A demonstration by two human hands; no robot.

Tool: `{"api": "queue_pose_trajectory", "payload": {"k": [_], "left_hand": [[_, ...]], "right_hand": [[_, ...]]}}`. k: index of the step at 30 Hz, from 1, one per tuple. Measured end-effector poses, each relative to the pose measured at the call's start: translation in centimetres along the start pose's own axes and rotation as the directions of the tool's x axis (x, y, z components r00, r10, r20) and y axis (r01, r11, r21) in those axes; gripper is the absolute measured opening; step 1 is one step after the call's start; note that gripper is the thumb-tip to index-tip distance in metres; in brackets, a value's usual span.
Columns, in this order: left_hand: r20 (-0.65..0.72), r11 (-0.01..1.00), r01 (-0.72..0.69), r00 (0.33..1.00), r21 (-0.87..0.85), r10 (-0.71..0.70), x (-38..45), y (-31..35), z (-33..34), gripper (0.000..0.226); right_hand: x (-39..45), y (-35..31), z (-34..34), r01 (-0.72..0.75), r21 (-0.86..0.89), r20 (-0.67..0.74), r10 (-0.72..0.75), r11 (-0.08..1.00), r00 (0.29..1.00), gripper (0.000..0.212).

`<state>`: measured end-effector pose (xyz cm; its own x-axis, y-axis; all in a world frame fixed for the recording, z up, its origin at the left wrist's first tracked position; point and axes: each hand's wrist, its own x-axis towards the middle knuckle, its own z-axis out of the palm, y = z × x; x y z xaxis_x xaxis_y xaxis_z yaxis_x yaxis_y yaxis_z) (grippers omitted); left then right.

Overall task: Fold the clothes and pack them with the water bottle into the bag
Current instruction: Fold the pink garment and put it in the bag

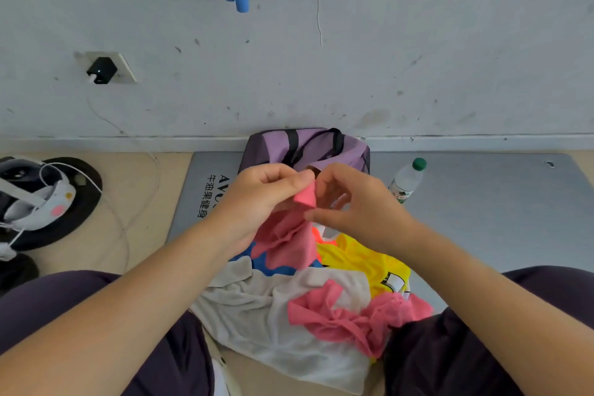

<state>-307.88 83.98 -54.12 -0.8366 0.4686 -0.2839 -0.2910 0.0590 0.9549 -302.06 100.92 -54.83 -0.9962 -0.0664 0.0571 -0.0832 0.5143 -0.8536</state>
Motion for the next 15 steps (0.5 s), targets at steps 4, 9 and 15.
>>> {"api": "queue_pose_trajectory", "payload": {"k": [4, 9, 15], "left_hand": [[0.109, 0.997, -0.033, 0.993, -0.066, 0.040, -0.9, 0.6, 0.0, 0.024], [0.140, 0.998, -0.059, 0.989, 0.037, 0.053, -2.1, 0.4, 0.3, 0.033], [0.121, 0.994, -0.090, 0.989, 0.061, 0.082, -3.2, 0.6, -0.7, 0.016]], "right_hand": [[-0.6, -0.4, -0.2, -0.047, 0.168, -0.021, 0.051, 0.985, 0.998, 0.008], [-1.7, -1.4, -0.6, -0.136, 0.485, 0.119, 0.089, 0.864, 0.989, 0.004], [-2.2, -2.3, -1.2, -0.265, 0.670, 0.274, 0.101, 0.694, 0.956, 0.009]]}}
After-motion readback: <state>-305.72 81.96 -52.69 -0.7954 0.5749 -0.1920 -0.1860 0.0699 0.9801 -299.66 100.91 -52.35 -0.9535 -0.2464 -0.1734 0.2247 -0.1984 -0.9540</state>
